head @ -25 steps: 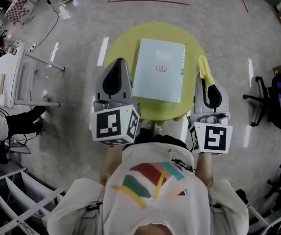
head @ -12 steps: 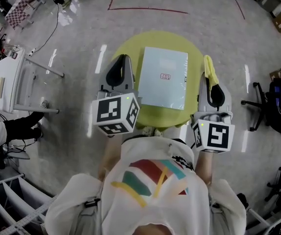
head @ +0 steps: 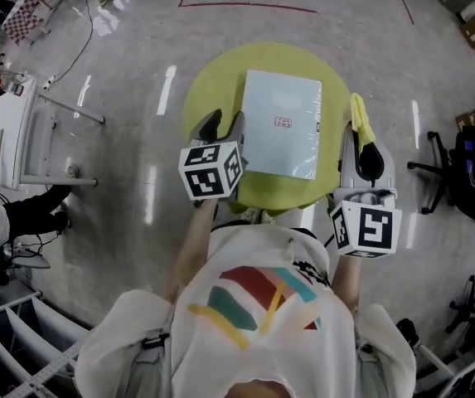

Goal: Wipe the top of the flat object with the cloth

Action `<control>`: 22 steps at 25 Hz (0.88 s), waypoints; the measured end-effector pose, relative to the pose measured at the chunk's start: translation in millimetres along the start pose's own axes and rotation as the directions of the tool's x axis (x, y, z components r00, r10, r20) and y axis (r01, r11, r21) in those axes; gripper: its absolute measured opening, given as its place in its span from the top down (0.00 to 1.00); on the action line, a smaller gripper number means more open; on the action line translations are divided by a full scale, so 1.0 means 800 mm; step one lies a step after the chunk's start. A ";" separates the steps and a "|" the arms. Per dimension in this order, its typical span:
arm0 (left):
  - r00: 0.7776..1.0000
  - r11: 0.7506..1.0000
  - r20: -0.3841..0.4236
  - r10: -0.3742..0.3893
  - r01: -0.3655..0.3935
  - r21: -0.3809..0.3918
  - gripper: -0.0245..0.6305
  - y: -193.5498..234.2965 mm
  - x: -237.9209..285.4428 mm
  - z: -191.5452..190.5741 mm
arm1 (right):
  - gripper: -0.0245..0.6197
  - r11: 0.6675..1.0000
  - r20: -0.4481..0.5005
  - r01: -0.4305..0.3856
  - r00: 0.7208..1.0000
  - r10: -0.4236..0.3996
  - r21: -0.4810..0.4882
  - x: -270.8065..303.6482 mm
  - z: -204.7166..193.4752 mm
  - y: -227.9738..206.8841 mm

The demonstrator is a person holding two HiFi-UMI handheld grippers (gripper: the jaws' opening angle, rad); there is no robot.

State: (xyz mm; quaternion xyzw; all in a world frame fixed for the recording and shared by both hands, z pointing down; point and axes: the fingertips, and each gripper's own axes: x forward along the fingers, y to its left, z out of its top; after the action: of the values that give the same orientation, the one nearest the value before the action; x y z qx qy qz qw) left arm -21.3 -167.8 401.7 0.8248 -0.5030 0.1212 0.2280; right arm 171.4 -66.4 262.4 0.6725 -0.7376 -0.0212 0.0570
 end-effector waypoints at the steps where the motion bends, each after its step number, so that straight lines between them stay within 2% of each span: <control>1: 0.999 1.000 -0.034 0.007 -0.007 -0.003 0.70 0.006 0.005 -0.016 | 0.92 1.000 -0.007 -0.005 1.000 0.005 0.002 0.001 -0.003 0.002; 6: 0.979 0.998 -0.205 0.019 -0.031 -0.056 0.70 0.032 0.023 -0.095 | 0.92 0.999 -0.042 -0.035 0.998 0.035 0.000 0.005 -0.013 0.019; 13: 0.919 0.990 -0.390 -0.054 -0.001 -0.141 0.70 0.041 0.038 -0.185 | 0.92 0.998 -0.072 -0.063 0.995 0.062 -0.008 0.006 -0.023 0.029; 19: 0.881 0.983 -0.469 -0.067 -0.024 -0.185 0.71 0.049 0.042 -0.226 | 0.92 0.997 -0.091 -0.077 0.993 0.076 -0.010 0.004 -0.030 0.035; 22: 0.871 0.977 -0.486 -0.076 -0.033 -0.213 0.75 0.051 0.044 -0.234 | 0.92 0.997 -0.105 -0.077 0.992 0.075 -0.012 0.004 -0.034 0.033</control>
State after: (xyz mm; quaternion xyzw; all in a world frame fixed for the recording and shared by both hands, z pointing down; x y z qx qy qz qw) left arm -35.2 -117.8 589.2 0.7432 -0.4293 0.2692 0.4370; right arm 147.9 -66.1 292.4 0.6436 -0.7586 0.0102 0.1015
